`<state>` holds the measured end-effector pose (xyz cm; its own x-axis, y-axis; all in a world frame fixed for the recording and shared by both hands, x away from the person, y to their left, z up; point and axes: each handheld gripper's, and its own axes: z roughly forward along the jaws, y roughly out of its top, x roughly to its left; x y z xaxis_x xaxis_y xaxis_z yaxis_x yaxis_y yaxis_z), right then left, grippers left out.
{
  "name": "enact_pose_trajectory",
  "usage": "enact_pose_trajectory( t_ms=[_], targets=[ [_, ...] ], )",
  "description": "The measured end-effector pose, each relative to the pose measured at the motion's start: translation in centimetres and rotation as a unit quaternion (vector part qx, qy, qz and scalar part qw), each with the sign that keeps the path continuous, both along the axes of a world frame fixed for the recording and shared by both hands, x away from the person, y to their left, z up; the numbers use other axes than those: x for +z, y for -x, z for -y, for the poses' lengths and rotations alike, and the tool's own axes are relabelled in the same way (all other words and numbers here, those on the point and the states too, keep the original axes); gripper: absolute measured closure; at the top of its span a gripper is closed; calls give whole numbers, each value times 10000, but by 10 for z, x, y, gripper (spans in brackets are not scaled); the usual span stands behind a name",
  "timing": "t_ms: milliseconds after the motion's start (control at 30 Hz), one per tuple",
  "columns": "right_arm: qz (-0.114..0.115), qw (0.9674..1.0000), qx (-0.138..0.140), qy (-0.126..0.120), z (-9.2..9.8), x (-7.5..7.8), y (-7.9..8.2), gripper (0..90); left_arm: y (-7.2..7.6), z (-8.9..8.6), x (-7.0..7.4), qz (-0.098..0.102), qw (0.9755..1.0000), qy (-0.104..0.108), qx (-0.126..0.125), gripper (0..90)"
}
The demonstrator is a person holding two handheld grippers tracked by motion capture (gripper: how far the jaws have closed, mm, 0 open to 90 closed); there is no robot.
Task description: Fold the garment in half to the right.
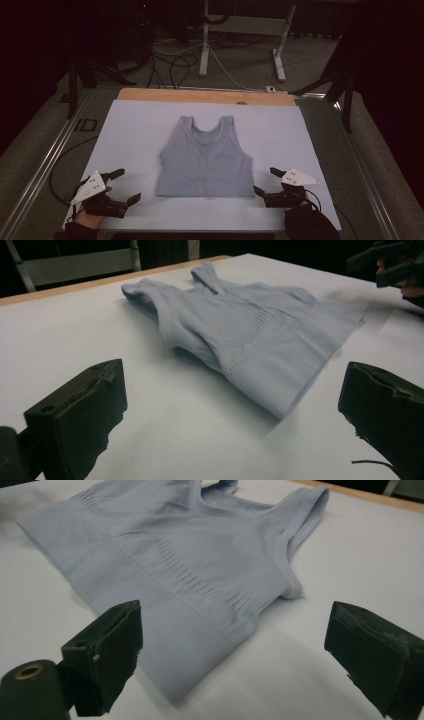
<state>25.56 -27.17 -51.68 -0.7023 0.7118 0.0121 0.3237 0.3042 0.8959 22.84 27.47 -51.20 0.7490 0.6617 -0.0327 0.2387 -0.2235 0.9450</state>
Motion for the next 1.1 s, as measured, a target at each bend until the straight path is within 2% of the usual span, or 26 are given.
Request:
enact_pose_trajectory(
  t_ms=[67, 200, 333, 433, 567, 667, 700, 900, 967, 1100],
  targets=[
    [-13, 10000, -25, 12, 0, 0, 0, 86, 0, 1, 0, 21, 10000, -17, 4, 0],
    [115, 9999, -60, -101, 1, 2, 0, 86, -1, 1, -1, -19, 10000, -2, -21, 0],
    [50, 10000, -84, -15, 1, 2, 0, 86, -1, 3, 0, -14, 10000, -15, -53, 0],
    [120, 9999, -78, 21, -1, 3, 0, 86, 0, 4, -1, -50, 9999, -46, -106, 0],
    [133, 9999, -60, -59, -2, 5, 1, 86, -2, 5, 0, -70, 9999, 43, -126, 0],
    [127, 9999, -83, -80, -2, 6, 1, 86, -3, 6, 2, -87, 9998, 28, -148, 0],
    [197, 9998, -57, -43, -2, 11, 2, 87, -2, 8, 3, -76, 9998, 30, -184, 0],
    [217, 9997, 58, -59, -6, 22, 4, 87, -4, 8, 12, -68, 9996, 112, -232, 1],
    [163, 9998, 94, -99, -8, 28, 5, 87, -3, 8, 16, -44, 9997, 101, -236, 1],
    [216, 9995, 136, -160, -11, 44, 3, 87, -4, 7, 26, -30, 9996, 85, -255, 0]
  ],
)
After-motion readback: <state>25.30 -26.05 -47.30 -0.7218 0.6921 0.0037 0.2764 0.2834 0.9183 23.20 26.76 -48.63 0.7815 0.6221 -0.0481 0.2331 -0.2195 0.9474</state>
